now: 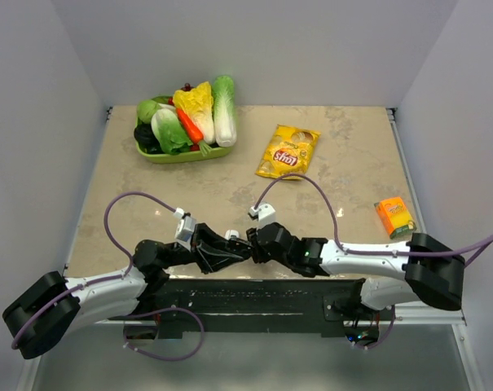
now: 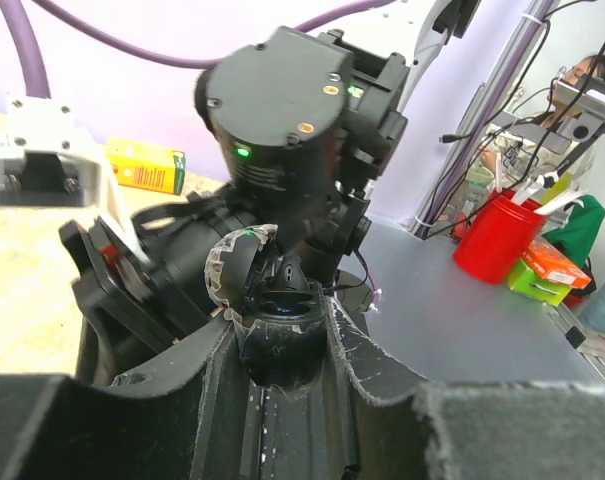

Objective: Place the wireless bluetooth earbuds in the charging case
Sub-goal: Adjust the left earbud at the center of the board.

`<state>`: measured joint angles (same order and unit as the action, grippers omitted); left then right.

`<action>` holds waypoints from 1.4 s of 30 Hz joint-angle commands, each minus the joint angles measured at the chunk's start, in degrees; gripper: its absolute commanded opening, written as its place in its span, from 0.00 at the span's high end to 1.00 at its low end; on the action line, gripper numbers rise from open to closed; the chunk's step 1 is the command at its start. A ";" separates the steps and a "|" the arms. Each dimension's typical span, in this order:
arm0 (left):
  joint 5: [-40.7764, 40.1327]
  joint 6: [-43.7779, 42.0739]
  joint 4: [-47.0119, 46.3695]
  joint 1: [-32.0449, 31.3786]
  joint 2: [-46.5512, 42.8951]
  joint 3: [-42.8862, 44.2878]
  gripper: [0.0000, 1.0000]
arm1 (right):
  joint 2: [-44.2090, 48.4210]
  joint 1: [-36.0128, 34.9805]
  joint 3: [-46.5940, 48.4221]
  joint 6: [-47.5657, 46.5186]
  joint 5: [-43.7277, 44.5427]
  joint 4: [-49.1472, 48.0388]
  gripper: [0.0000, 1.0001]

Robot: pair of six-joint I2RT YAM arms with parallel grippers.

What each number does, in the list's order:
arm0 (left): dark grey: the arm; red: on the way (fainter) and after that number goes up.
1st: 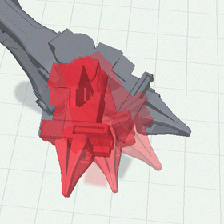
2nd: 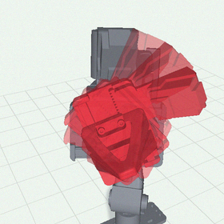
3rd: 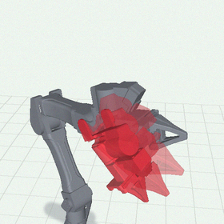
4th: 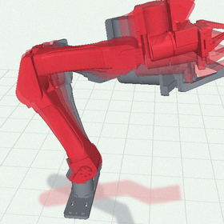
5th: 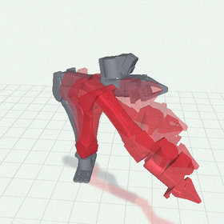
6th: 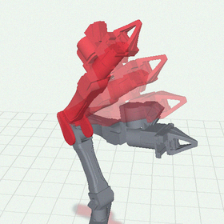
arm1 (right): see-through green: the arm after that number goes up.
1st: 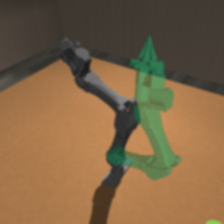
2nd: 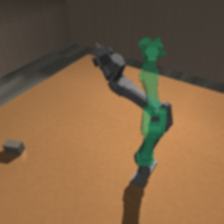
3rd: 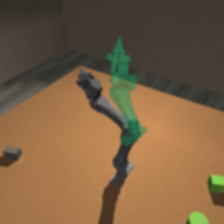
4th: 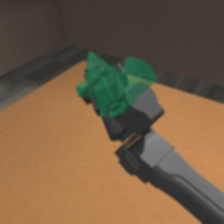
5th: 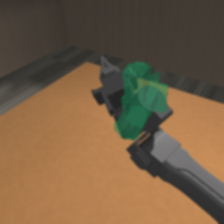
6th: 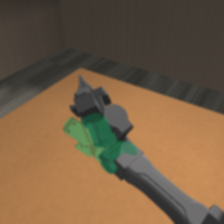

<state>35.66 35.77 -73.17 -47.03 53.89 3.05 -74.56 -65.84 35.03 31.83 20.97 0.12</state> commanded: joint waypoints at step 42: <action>-0.77 -1.84 -35.47 -0.35 0.08 -1.73 1.00 | -1.83 2.39 -2.50 2.18 1.44 -1.44 0.88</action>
<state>35.68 35.77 -73.17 -47.05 54.15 2.98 -82.08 -63.57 33.30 33.80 20.27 -1.34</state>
